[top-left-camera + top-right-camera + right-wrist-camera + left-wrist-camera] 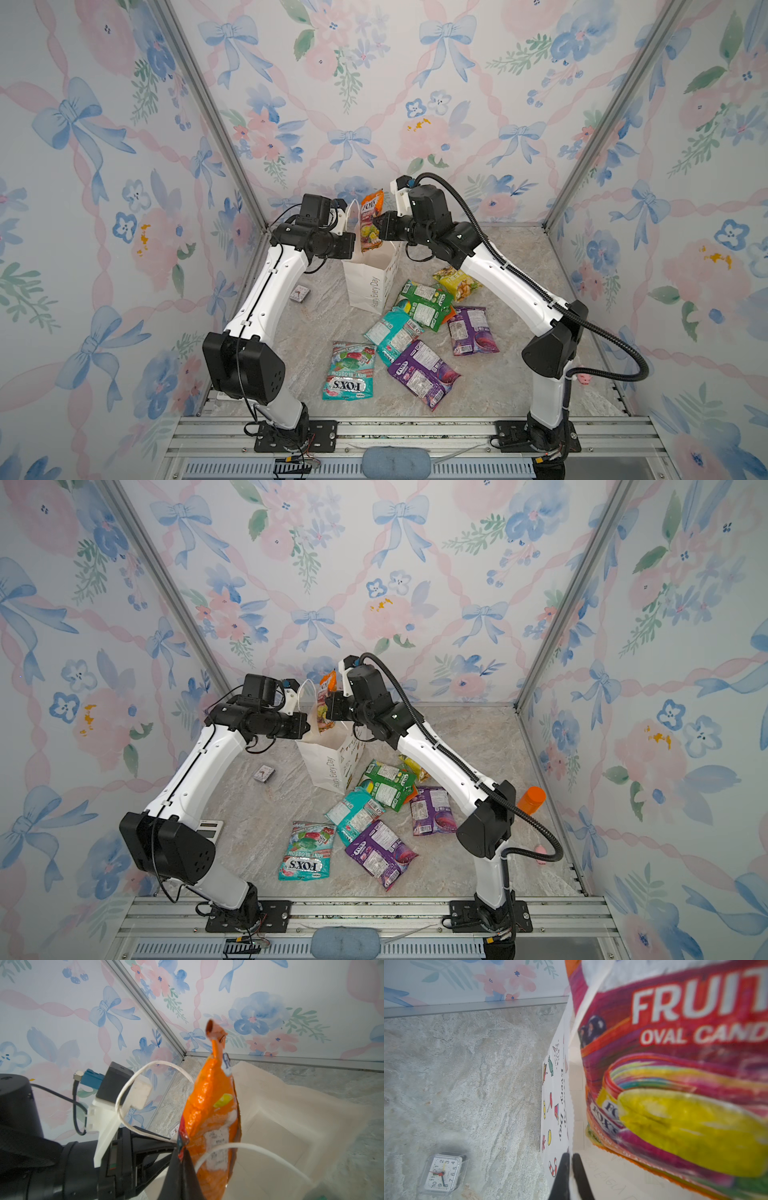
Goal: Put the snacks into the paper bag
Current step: 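Lower the orange candy bag into the paper bag with the right gripper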
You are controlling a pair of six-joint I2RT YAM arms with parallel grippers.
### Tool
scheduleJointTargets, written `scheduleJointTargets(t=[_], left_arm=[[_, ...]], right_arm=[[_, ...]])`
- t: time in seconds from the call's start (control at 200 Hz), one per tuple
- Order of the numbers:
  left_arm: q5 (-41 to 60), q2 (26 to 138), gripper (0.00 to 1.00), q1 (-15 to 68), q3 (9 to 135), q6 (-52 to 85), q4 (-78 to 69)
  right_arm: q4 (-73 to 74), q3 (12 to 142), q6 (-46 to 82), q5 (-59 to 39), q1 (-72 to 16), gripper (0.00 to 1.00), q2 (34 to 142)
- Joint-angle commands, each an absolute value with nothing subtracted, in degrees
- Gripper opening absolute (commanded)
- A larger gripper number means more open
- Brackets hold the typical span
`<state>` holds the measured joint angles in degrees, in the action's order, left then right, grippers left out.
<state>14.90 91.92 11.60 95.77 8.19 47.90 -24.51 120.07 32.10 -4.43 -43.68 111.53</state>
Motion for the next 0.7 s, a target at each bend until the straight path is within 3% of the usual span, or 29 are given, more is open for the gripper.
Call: scheduleJointTargets(t=[0.0,0.695], left_arm=[[15.9,91.1,0.00,11.2,95.2,9.1,47.5],[16.2,90.9,0.00,11.2,95.3,9.2,47.5]], right_arm=[[-21.4,118.2,31.4,-2.8,-44.2,0.00,107.2],[-20.6,117.2,30.2,-3.1,-43.2,0.00,104.3]])
